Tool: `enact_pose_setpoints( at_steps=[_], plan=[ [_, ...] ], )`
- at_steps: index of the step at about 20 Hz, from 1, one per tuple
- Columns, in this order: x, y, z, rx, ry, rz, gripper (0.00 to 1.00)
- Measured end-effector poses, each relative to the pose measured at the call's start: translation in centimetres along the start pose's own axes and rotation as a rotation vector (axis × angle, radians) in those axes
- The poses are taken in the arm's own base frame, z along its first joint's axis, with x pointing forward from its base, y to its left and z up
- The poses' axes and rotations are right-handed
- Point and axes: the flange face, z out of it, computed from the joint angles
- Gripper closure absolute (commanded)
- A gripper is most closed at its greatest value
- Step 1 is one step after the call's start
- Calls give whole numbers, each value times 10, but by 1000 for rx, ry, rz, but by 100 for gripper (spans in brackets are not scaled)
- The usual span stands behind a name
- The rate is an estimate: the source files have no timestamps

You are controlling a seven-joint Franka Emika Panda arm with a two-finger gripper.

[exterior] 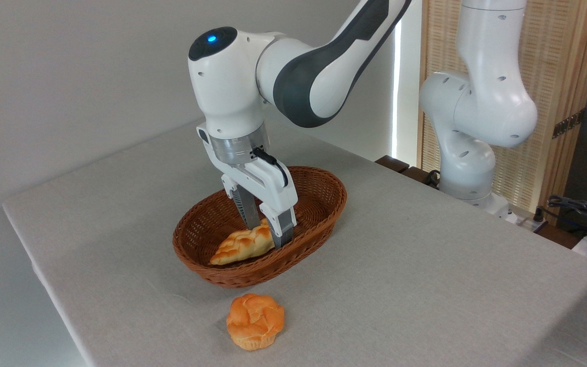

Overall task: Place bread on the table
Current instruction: 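Close the gripper on the braided bread roll inside the basket, then lift the braided bread out of the basket and carry it past the rim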

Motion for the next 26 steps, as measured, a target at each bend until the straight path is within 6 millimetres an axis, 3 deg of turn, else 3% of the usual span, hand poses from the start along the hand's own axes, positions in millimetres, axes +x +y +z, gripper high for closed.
enact_pose_setpoints(
  at_steps=[11,14,19,24,26],
  plan=[
    [3,5,-4,-5,-8,12,95],
    [6,5,-24,-16,-19,13,95],
    [12,6,-81,-53,27,3,95],
    [3,7,-96,-90,-7,20,94],
    [-17,-10,-106,-78,-7,46,94]
  ],
)
